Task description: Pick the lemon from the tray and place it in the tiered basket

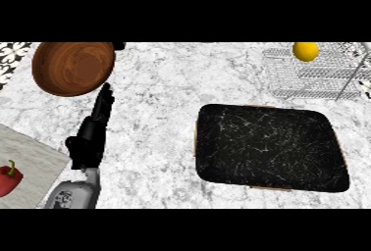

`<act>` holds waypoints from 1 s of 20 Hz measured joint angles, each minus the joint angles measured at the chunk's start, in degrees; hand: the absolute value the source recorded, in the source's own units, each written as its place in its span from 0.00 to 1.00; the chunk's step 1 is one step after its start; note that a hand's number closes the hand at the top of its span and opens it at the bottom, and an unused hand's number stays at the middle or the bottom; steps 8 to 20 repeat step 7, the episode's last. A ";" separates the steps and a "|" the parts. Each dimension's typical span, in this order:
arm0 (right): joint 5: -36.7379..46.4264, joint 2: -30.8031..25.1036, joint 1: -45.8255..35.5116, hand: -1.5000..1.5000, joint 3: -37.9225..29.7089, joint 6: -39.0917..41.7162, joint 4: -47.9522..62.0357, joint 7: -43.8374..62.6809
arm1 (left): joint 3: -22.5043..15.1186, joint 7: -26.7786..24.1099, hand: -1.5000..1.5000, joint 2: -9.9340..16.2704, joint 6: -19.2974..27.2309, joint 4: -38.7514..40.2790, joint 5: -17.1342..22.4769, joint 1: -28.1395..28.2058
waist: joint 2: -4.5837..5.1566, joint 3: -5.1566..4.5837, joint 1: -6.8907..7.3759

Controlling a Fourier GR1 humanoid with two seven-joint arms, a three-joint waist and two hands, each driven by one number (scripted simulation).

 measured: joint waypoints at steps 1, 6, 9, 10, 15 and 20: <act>-1.71 -0.92 1.61 0.00 -1.78 0.97 -0.71 -0.56 | 0.24 -0.03 0.50 0.17 -0.08 -0.11 0.15 0.18 | -0.08 0.01 -0.25; -9.47 -4.91 13.13 0.00 -10.16 8.14 -4.54 -4.98 | 0.09 -0.62 0.50 -0.03 0.12 -0.85 -0.01 1.79 | -0.29 0.01 -1.10; -11.11 -5.50 15.28 0.00 -11.95 9.79 -5.49 -5.44 | 0.59 -0.26 0.50 0.40 -0.18 -0.93 0.29 1.62 | -0.30 0.01 -1.19; -11.11 -5.50 15.28 0.00 -11.95 9.79 -5.49 -5.44 | 0.59 -0.26 0.50 0.40 -0.18 -0.93 0.29 1.62 | -0.30 0.01 -1.19; -11.11 -5.50 15.28 0.00 -11.95 9.79 -5.49 -5.44 | 0.59 -0.26 0.50 0.40 -0.18 -0.93 0.29 1.62 | -0.30 0.01 -1.19; -11.11 -5.50 15.28 0.00 -11.95 9.79 -5.49 -5.44 | 0.59 -0.26 0.50 0.40 -0.18 -0.93 0.29 1.62 | -0.30 0.01 -1.19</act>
